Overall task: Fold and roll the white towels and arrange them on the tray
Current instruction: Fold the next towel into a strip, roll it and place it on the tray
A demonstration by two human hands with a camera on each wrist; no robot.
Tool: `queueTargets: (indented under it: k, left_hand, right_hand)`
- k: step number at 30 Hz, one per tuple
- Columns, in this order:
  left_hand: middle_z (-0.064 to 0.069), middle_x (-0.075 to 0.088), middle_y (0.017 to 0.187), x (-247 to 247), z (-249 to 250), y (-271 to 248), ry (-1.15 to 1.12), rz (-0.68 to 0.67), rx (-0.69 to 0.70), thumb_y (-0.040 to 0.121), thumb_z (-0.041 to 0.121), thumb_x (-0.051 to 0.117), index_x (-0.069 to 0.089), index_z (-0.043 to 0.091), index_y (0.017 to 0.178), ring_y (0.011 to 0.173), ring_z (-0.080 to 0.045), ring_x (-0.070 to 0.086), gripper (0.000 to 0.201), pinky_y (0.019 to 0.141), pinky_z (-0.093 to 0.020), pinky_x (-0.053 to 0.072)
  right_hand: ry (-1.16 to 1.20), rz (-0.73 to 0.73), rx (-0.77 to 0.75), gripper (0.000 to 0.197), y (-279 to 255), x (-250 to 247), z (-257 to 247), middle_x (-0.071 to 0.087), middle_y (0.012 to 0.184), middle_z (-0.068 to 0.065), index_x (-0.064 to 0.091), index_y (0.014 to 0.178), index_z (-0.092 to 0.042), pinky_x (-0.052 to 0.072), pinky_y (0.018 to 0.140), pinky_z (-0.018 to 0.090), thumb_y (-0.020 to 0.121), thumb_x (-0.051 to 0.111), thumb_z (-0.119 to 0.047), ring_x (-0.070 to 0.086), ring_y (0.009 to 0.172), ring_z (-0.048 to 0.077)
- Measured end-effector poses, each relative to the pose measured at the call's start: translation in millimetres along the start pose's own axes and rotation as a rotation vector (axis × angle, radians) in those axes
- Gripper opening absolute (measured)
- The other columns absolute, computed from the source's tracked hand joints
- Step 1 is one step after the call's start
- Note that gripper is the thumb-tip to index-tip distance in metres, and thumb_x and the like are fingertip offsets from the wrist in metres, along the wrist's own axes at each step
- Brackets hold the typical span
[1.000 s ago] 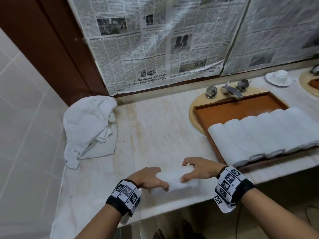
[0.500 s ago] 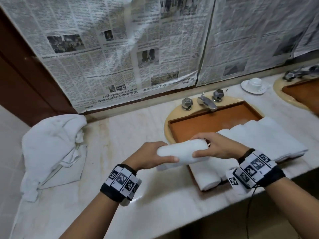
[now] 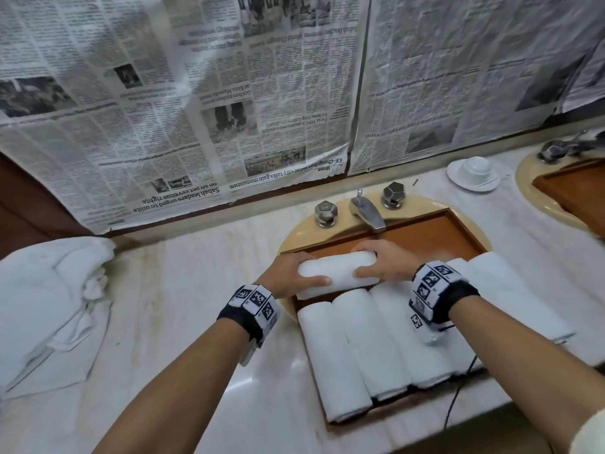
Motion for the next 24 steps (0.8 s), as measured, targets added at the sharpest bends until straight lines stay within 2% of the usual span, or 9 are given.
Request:
queueTargets:
  k: [2,4,7,11,13,17,21,24]
  left_hand:
    - [0.007,0.064,0.114,11,-2,5,0.021,-0.047,0.001,0.081,0.053,0.075,0.063,0.023,0.124,0.106,-0.013,0.058,0.054,0.085,-0.022,0.043]
    - [0.003,0.065,0.114,18,-4,7,0.043,-0.079,-0.001,0.083,0.052,0.074,0.063,0.02,0.124,0.102,-0.014,0.058,0.053,0.084,-0.025,0.045]
    - [0.001,0.067,0.112,22,-6,8,0.07,-0.096,-0.019,0.084,0.054,0.072,0.064,0.019,0.124,0.1,-0.015,0.06,0.054,0.084,-0.028,0.048]
    - [0.006,0.065,0.096,26,-11,6,0.121,-0.154,-0.081,0.084,0.059,0.07,0.063,0.028,0.104,0.087,-0.01,0.058,0.038,0.067,-0.019,0.041]
    - [0.008,0.064,0.097,25,-17,5,0.097,-0.17,-0.119,0.083,0.062,0.068,0.061,0.031,0.105,0.086,-0.007,0.057,0.039,0.065,-0.018,0.039]
    - [0.007,0.064,0.108,25,-20,1,0.062,-0.164,-0.146,0.079,0.07,0.067,0.062,0.024,0.125,0.096,-0.012,0.058,0.065,0.069,-0.017,0.04]
    - [0.008,0.065,0.106,28,-16,-6,0.032,-0.114,-0.107,0.087,0.062,0.064,0.063,0.026,0.124,0.099,-0.014,0.06,0.052,0.071,-0.017,0.041]
    - [0.006,0.066,0.12,29,-20,-10,0.009,-0.063,-0.11,0.088,0.064,0.061,0.06,0.026,0.131,0.108,-0.015,0.06,0.057,0.084,-0.024,0.044]
  right_hand:
    - [-0.012,-0.039,0.015,0.043,6,5,6,0.063,0.109,-0.009,0.061,0.121,-0.028,0.043,0.068,0.016,0.08,0.075,-0.034,0.059,0.092,0.007]
    - [-0.025,-0.09,0.028,0.046,10,10,9,0.063,0.109,-0.008,0.06,0.124,-0.026,0.044,0.069,0.017,0.081,0.074,-0.033,0.059,0.089,0.004]
    - [-0.048,-0.144,0.041,0.047,12,12,10,0.063,0.112,-0.006,0.058,0.127,-0.025,0.047,0.074,0.022,0.082,0.072,-0.033,0.06,0.094,0.009]
    - [-0.059,-0.193,0.058,0.044,11,13,9,0.064,0.113,-0.004,0.06,0.124,-0.025,0.052,0.087,0.031,0.082,0.071,-0.033,0.061,0.098,0.014]
    - [-0.06,-0.196,0.072,0.041,9,14,6,0.064,0.11,-0.004,0.062,0.121,-0.026,0.053,0.087,0.033,0.082,0.071,-0.034,0.062,0.096,0.013]
    - [-0.077,-0.182,0.108,0.04,6,14,1,0.063,0.111,-0.004,0.061,0.122,-0.025,0.052,0.086,0.031,0.084,0.068,-0.034,0.061,0.096,0.015]
    - [-0.106,-0.184,0.137,0.034,4,11,-2,0.064,0.103,-0.004,0.064,0.114,-0.023,0.053,0.074,0.028,0.085,0.066,-0.04,0.064,0.081,0.013]
    - [-0.128,-0.19,0.162,0.034,4,13,-2,0.066,0.102,-0.001,0.065,0.108,-0.019,0.049,0.074,0.029,0.087,0.062,-0.045,0.064,0.082,0.014]
Point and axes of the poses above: each hand's wrist, its own y-axis towards the middle knuckle, its own x-axis out of the palm, z = x × y, the point moved 5 cm from there along y, towards the middle knuckle
